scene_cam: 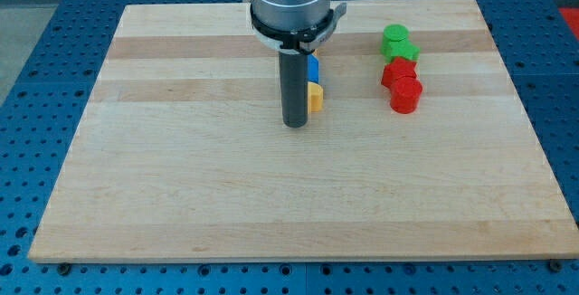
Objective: Push the yellow heart down and slightly right
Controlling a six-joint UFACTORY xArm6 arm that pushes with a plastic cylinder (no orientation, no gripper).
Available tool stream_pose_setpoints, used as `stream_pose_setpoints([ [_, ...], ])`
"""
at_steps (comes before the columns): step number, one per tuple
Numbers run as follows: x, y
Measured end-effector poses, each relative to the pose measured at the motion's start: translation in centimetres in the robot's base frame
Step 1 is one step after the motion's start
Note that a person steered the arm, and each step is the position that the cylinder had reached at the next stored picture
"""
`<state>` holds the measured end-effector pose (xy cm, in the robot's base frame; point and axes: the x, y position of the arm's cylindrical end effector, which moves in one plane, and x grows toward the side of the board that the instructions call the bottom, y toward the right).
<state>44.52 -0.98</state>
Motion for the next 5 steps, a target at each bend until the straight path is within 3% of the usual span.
stream_pose_setpoints([
  [2, 1.0, 0.0],
  [3, 3.6, 0.1],
  [5, 4.9, 5.3],
])
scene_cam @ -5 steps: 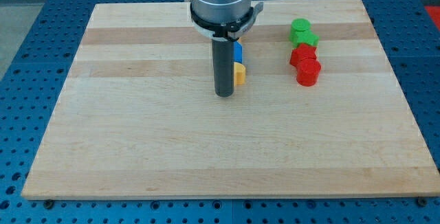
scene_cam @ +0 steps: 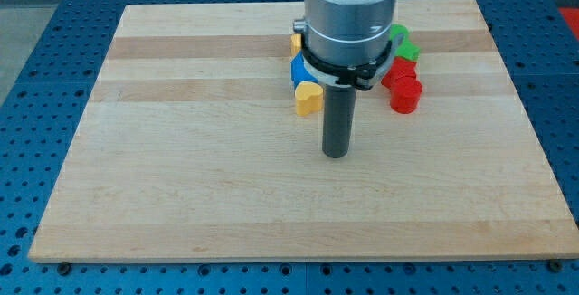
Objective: Push the yellow heart down and slightly right
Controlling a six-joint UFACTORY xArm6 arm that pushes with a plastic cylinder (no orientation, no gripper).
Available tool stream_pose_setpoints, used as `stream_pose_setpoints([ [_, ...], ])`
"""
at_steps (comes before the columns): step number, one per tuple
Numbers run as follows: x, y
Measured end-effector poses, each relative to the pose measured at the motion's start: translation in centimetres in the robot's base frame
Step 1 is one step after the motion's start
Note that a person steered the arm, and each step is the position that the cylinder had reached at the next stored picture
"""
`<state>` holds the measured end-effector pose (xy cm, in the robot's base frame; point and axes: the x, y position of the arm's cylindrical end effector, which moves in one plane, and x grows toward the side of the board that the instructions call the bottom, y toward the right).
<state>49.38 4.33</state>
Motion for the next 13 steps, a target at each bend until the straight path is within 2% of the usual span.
stream_pose_setpoints([
  [1, 0.2, 2.3],
  [3, 0.1, 11.6],
  [5, -4.4, 15.5],
  [9, -16.6, 15.9],
  [13, -16.9, 10.6],
])
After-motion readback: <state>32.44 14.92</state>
